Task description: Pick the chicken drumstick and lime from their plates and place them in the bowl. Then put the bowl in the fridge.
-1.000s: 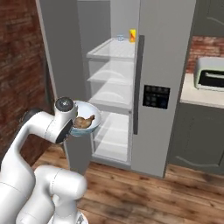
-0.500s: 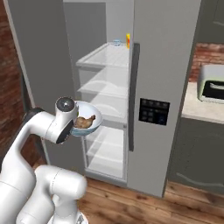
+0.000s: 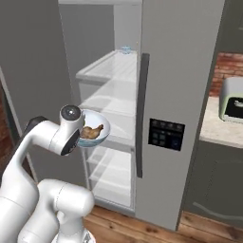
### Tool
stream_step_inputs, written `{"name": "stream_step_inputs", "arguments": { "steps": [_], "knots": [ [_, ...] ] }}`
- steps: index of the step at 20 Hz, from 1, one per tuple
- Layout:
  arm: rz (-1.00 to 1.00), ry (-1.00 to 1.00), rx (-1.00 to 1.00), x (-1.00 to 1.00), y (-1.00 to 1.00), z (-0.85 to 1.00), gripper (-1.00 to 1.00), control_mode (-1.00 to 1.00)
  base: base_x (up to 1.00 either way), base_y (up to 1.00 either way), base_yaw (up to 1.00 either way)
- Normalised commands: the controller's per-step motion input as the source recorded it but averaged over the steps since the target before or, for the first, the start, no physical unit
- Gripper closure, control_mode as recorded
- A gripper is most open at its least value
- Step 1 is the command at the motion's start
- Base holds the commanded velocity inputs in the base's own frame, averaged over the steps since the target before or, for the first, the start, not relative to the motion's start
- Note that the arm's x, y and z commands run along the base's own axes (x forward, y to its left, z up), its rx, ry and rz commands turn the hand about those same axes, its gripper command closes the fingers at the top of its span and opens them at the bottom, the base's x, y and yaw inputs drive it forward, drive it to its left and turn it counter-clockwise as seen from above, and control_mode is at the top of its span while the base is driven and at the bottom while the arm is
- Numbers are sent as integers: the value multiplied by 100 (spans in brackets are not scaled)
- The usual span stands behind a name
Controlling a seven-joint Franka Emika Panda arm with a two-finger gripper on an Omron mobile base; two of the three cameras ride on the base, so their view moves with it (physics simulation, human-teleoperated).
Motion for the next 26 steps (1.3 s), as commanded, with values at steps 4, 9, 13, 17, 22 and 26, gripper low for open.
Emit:
{"name": "stream_step_inputs", "arguments": {
  "steps": [4, 9, 13, 17, 22, 26],
  "knots": [
    [0, 0, 0, 0, 0, 0, 100, 100, 54, -21, 0],
    [0, 0, 0, 0, 0, 0, 100, 100, 50, -11, 0],
    [0, 0, 0, 0, 0, 0, 100, 100, 42, 0, 0],
    [0, 0, 0, 0, 0, 0, 100, 100, 15, -1, 4],
    [0, 0, 0, 0, 0, 0, 100, 100, 0, 0, 0],
    [0, 0, 0, 0, 0, 0, 100, 100, 0, 0, 0]
  ]
}}
